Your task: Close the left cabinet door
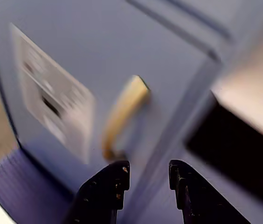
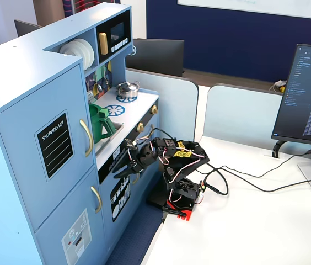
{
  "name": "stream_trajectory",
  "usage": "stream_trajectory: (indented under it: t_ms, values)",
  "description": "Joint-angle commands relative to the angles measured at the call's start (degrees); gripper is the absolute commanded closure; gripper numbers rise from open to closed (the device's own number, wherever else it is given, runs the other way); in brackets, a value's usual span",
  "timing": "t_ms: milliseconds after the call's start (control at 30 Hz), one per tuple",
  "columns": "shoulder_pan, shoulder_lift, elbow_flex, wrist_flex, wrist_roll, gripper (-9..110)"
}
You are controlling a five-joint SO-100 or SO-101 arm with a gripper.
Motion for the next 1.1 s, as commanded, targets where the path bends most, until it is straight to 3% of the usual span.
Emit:
stream_trajectory:
  t_ms: [0,167,367,600,733,833,1067]
  values:
    - [18.6,4.5,4.7,13.3,4.1,102]
    - [29.5,9.5,15.7,22.1,9.5,102]
    - [33.4,21.9,30.8,28.4,13.2,102]
    - [31.8,24.3,35.7,30.8,22.9,101]
    - [31.9,25.8,35.8,33.7,22.1,101]
    - [32.9,28.0,35.8,41.9,13.0,99]
    - [33.3,28.0,35.8,42.0,15.7,98]
